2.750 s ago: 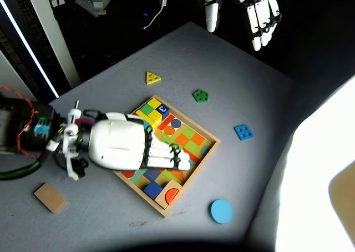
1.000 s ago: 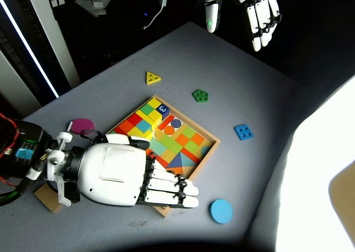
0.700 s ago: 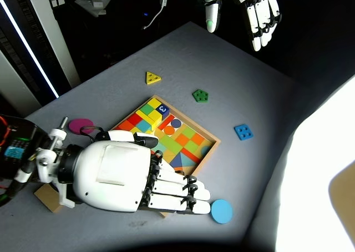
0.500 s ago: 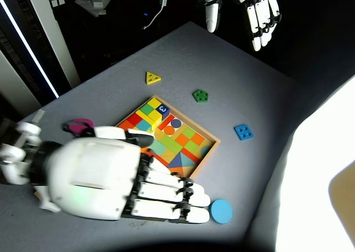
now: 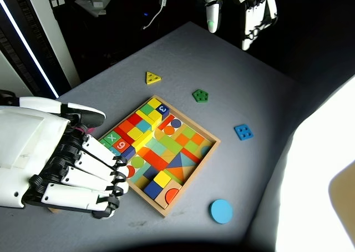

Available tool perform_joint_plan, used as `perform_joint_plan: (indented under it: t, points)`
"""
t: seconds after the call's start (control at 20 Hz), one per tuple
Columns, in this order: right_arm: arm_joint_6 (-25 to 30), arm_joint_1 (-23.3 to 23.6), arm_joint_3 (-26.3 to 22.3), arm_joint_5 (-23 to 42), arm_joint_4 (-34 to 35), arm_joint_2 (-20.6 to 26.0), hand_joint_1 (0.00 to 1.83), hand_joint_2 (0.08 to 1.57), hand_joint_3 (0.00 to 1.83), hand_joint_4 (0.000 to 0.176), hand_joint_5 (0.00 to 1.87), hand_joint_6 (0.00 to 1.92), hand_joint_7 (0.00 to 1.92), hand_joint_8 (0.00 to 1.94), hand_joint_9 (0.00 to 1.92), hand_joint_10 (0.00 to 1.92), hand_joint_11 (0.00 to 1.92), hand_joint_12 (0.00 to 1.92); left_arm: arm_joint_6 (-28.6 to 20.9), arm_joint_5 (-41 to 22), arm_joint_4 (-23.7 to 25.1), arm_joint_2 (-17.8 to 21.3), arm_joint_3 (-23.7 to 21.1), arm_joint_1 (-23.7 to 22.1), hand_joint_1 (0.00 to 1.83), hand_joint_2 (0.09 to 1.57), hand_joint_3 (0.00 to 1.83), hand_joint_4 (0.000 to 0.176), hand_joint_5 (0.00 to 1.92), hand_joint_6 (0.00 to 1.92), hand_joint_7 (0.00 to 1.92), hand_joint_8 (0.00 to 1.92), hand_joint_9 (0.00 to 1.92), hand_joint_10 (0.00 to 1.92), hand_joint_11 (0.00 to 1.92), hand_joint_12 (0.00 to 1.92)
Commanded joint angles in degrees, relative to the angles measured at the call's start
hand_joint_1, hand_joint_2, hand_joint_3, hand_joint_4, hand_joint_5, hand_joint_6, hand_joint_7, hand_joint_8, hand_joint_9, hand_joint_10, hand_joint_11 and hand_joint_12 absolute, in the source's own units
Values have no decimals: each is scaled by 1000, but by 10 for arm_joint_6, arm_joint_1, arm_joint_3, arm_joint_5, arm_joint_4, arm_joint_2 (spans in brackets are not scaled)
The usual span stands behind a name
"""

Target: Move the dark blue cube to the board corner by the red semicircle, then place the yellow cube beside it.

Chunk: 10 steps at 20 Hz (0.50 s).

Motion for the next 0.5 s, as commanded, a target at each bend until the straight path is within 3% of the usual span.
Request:
perform_joint_plan:
  t: [0.0,0.05,0.15,0.4,0.45]
  points:
    - [1,9,-1,61,-4,3,0,1212,11,0,1040,1070,1250,976,1062,1558,763,1920,1,-41,24,1,-1,-5,6,1257,3,0,926,859,1146,800,963,1308,624,1685]
    - [1,10,-2,61,-4,2,0,1214,7,0,1111,1215,1301,1159,1138,1698,888,1921,1,-40,24,1,-1,-5,0,1254,0,0,837,1199,1129,1111,1030,1469,653,1755]
    - [1,10,-3,61,-4,1,0,1225,6,0,1148,1433,1288,1415,1185,1849,1069,1921,1,-41,23,1,-2,-5,0,1257,1,0,831,1499,1122,1336,1049,1613,715,1853]
    - [-1,11,-5,64,-4,-1,0,1232,3,0,1120,1493,1265,1501,1193,1885,1151,1921,1,-41,23,1,-2,-4,0,1270,2,0,825,1656,1072,1478,1050,1730,804,1921]
    - [-1,11,-5,64,-4,-1,0,1232,2,0,1117,1483,1268,1489,1193,1870,1143,1921,1,-41,23,1,-2,-4,0,1273,2,0,836,1602,1068,1433,1044,1702,794,1917]
